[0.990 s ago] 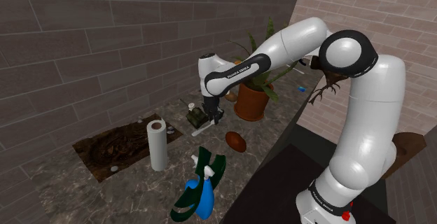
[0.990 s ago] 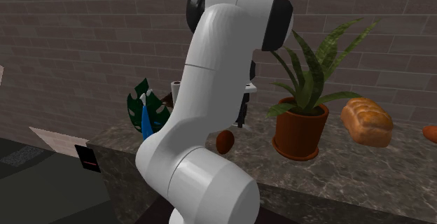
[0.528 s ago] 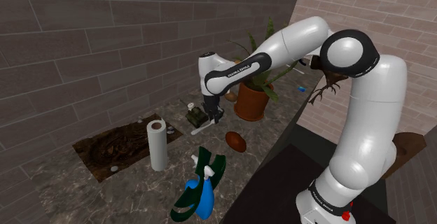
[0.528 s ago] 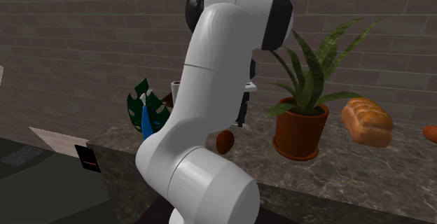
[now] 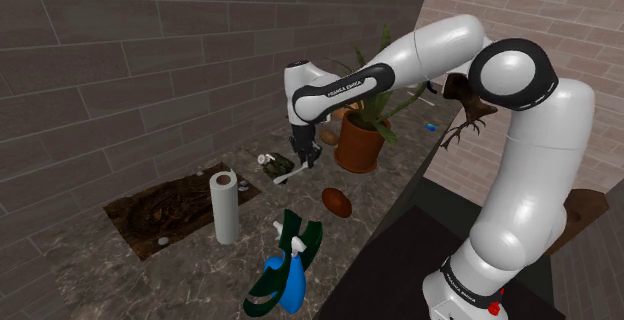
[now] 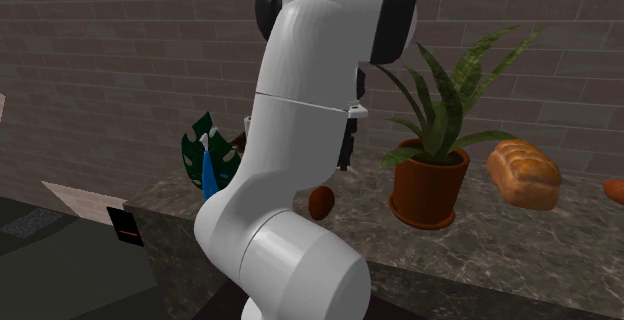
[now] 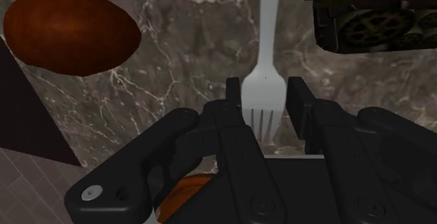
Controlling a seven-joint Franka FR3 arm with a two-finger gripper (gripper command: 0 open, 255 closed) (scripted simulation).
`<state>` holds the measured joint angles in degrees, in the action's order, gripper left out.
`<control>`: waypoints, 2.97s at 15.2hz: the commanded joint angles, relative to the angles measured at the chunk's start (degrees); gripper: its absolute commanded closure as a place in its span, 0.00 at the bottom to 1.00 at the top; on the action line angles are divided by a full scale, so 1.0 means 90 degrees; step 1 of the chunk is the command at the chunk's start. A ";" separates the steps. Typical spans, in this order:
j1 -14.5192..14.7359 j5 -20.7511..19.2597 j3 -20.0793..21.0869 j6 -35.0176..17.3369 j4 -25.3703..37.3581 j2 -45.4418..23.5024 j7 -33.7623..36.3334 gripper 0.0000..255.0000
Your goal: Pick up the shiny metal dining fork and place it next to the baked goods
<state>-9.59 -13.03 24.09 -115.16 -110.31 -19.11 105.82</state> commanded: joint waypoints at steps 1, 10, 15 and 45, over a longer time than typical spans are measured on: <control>-0.0016 0.0057 0.0022 0.0132 0.0036 0.0109 -0.0041 1.00; -0.0061 0.0260 0.0090 0.0778 0.0358 0.0480 -0.0208 1.00; -0.0076 0.0349 0.0114 0.1152 0.0589 0.0644 -0.0287 1.00; -0.1075 0.0317 -0.0566 0.2344 0.1663 0.1016 -0.2172 1.00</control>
<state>-18.77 -9.84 19.44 -94.10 -96.13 -9.32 87.28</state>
